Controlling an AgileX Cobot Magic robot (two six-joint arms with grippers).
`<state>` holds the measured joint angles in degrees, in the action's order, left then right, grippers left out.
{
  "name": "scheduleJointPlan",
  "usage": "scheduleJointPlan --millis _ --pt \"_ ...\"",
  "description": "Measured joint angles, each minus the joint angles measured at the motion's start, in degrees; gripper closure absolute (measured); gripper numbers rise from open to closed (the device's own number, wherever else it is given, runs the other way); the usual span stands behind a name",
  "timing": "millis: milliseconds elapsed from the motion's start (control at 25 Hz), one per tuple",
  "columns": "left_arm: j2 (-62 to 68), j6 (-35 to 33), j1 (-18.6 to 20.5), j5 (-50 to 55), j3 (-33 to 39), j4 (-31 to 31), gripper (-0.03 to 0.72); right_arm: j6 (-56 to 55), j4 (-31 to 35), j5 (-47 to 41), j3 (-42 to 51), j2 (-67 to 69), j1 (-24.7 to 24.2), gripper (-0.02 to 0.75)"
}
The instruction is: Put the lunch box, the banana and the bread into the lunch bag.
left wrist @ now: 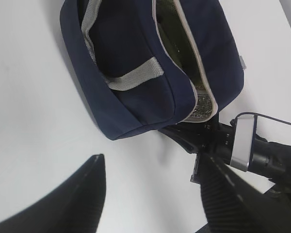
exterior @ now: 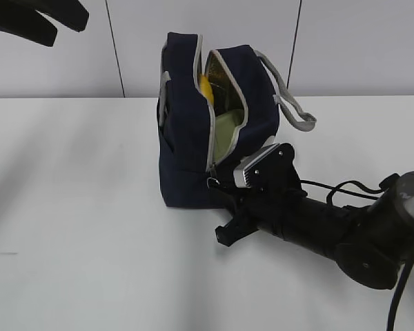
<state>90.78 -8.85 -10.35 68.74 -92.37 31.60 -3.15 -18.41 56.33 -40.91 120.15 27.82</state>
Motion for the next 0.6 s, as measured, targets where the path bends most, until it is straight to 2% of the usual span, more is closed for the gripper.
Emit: scheduleJointPlan --millis 280,600 --pt "0.00 0.00 0.00 0.00 0.00 0.00 0.243 0.00 -0.47 -1.17 3.36 -5.33 0.00 0.732" --pt "0.00 0.00 0.00 0.00 0.00 0.00 0.244 0.00 -6.68 -4.14 3.92 -10.46 0.00 0.732"
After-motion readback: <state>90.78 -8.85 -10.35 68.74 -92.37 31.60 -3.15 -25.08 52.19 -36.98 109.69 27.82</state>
